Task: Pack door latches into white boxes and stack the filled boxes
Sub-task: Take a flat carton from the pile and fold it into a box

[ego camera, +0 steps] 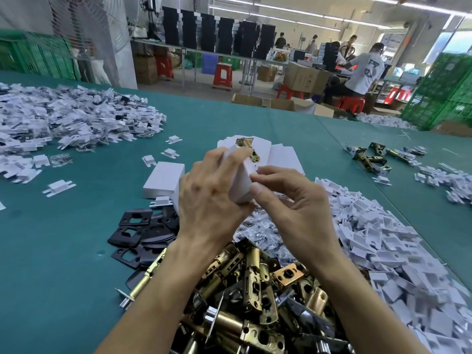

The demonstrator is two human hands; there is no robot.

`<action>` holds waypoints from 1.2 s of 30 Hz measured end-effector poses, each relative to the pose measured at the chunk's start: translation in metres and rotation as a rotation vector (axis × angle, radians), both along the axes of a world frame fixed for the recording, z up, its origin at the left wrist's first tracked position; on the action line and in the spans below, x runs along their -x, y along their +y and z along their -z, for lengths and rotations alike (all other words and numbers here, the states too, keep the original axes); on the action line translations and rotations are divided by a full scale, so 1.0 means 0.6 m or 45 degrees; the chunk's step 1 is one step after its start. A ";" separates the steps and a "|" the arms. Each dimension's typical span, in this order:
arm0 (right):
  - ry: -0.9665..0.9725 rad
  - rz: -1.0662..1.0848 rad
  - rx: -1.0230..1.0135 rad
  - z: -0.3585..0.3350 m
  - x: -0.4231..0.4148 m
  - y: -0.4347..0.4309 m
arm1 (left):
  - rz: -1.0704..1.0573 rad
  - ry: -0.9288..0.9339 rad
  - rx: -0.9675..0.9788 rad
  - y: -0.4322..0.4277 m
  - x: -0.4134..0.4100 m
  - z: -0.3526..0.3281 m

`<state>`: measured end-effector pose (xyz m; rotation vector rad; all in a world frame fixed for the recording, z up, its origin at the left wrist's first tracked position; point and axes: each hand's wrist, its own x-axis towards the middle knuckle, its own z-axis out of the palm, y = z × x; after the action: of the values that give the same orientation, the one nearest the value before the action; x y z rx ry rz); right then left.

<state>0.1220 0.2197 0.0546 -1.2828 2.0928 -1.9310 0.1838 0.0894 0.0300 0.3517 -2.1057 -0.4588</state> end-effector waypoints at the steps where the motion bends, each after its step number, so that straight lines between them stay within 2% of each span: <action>1: -0.043 0.001 -0.028 -0.003 0.000 -0.001 | -0.034 -0.004 0.036 -0.001 0.001 0.003; 4: -0.015 0.025 -0.165 -0.013 0.003 -0.005 | -0.089 -0.008 0.129 0.001 0.008 0.009; 7: 0.063 0.046 -0.265 -0.020 0.013 -0.004 | 0.073 -0.017 0.157 -0.001 0.011 0.012; 10: 0.104 0.193 -0.208 -0.020 0.024 0.003 | 0.295 -0.035 -0.016 -0.005 0.006 0.006; 13: 0.090 0.318 -0.068 -0.021 0.035 0.013 | 0.229 0.113 -0.118 0.008 0.004 -0.006; 14: 0.090 0.325 -0.013 -0.021 0.036 0.014 | 0.195 0.186 -0.249 0.014 0.003 -0.010; 16: 0.098 0.270 0.102 -0.020 0.033 0.012 | 0.244 0.254 -0.784 0.023 0.001 -0.023; 18: 0.175 0.179 0.136 -0.015 0.028 0.009 | 0.522 0.111 -1.505 0.018 0.002 -0.026; 19: 0.242 0.144 0.108 -0.011 0.028 0.008 | 0.704 0.018 -1.761 0.013 0.002 -0.028; 20: 0.314 0.118 0.054 -0.007 0.029 0.008 | 0.877 -0.042 -1.917 0.010 0.002 -0.029; 22: 0.422 0.083 -0.084 0.002 0.029 0.007 | 1.093 -0.023 -2.049 0.008 0.001 -0.025; 25: 0.496 -0.005 -0.231 0.013 0.027 0.007 | 1.112 0.131 -2.106 0.011 0.001 -0.027; 28: 0.501 -0.148 -0.438 0.009 0.034 0.013 | 0.988 0.330 -2.157 0.000 -0.001 -0.023; 30: 0.507 -0.191 -0.607 0.008 0.039 0.022 | 0.837 0.315 -2.021 -0.005 -0.001 -0.024; 33: 0.559 -0.216 -0.695 0.008 0.041 0.043 | 0.540 0.292 -1.667 -0.011 0.006 -0.013; 36: 0.480 -0.546 -0.926 0.003 0.032 0.055 | 0.464 0.321 -1.496 -0.028 0.010 -0.001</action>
<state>0.1031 0.2525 0.0530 -1.7606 2.0966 -0.6912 0.1776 0.0724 0.0304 0.5172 -1.4419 -1.8443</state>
